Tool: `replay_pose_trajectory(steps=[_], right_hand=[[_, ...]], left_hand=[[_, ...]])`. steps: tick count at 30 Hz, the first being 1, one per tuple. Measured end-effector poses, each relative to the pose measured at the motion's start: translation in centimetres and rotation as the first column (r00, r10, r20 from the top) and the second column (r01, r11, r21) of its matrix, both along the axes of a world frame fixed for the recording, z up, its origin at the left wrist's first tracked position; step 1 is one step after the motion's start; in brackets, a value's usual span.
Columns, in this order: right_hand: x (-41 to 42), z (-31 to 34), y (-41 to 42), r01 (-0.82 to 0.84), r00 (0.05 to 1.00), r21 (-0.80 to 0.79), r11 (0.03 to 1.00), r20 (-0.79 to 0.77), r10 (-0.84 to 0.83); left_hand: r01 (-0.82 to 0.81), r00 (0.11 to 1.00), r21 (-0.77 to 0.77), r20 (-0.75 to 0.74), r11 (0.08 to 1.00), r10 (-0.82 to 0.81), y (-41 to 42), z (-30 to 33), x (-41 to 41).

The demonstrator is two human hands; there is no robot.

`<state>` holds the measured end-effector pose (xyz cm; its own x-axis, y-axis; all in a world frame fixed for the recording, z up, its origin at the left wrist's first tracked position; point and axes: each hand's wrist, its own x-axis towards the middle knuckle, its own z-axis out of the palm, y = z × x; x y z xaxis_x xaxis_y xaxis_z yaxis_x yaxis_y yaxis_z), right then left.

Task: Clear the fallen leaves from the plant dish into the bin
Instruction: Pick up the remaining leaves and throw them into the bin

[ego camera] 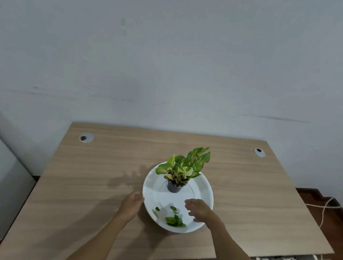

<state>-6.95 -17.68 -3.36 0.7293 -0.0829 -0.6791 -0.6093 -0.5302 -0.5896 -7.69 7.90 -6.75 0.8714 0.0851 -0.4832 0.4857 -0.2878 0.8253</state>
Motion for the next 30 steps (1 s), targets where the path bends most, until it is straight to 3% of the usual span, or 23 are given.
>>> replay_pose_trajectory(steps=[4,9,15,17,20,24,27,30], right_hand=[[2.5,-1.1,-2.4,-0.201,0.978,-0.065,0.977,0.042,0.204],[3.8,-1.3,-2.4,-0.382,0.907,-0.081,0.921,0.157,0.390],[3.2,-3.0,-1.1,-0.569,0.791,-0.132,0.812,0.183,0.584],[3.1,-3.6,-0.6,-0.644,0.704,-0.231,0.729,0.193,0.683],[2.1,-4.2,-0.2,-0.746,0.495,-0.431,0.509,0.153,0.855],[-0.3,-4.9,-1.1,-0.748,0.288,-0.596,0.293,0.106,0.952],[-0.9,-5.1,-1.8,-0.752,0.220,-0.619,0.229,0.092,0.971],[-0.5,-4.4,-1.9,-0.747,0.223,-0.631,0.211,0.061,0.973]], left_hand=[[-0.132,0.990,0.038,-0.048,0.991,0.134,-1.6,-1.3,-0.5],[-0.257,0.966,0.099,0.071,0.961,0.250,-4.2,-1.5,-1.0],[-0.417,0.909,-0.061,-0.044,0.907,0.415,-6.4,-2.5,-2.2],[-0.479,0.878,-0.127,-0.098,0.869,0.469,-7.0,-3.0,-2.5],[-0.510,0.860,-0.144,-0.085,0.848,0.503,-7.7,-3.2,-3.0],[-0.530,0.848,-0.127,-0.069,0.838,0.526,-8.1,-2.8,-3.2],[-0.532,0.847,-0.139,-0.069,0.835,0.528,-8.1,-2.6,-3.1],[-0.537,0.843,-0.138,-0.062,0.832,0.534,-8.0,-3.0,-3.1]])
